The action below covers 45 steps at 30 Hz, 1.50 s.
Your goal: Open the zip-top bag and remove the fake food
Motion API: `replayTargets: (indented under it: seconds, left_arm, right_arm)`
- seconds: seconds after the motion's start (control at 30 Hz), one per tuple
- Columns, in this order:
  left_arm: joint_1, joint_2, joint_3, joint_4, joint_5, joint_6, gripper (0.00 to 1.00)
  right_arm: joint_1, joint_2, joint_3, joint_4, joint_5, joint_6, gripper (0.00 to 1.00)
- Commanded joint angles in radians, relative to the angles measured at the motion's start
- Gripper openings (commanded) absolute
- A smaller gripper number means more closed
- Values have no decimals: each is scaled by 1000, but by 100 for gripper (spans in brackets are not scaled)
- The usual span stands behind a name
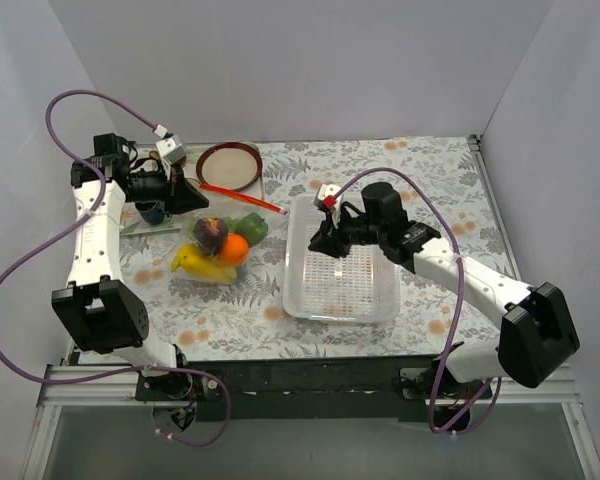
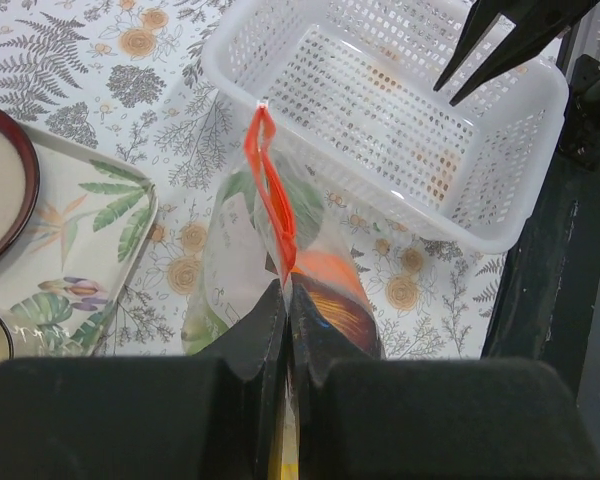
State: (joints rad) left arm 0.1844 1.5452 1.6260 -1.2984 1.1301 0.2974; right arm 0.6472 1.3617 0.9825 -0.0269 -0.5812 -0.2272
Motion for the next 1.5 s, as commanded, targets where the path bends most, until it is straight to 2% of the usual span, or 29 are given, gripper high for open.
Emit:
replayTargets:
  seconds: [0.0,0.2,0.33,0.5,0.53,0.63,0.97,1.47]
  left_arm:
    - [6,-5,3,-10,85,25,0]
    - [-32,-14,29,-87,129,43,0]
    - [-51,-34,15,-87,134,25,0]
    - [-69,-39,12,-87,132,19,0]
    - [-72,-39,12,-87,132,16,0]
    - [-82,-37,14,-85,132,14,0]
    - [-92,-28,29,-87,138,11,0]
    - [-108,-25,58,-87,151,-7,0]
  right_arm:
    - [-8,-27,22,44,9,14,32]
    - [-8,66,204,135,58,84,32]
    - [-7,170,339,203,-6,166,32]
    - [6,287,469,217,-114,268,20]
    - [11,296,481,217,-130,273,14]
    - [28,304,464,217,-150,284,1]
    - [48,278,367,240,-152,295,1]
    - [86,352,412,223,-229,325,3]
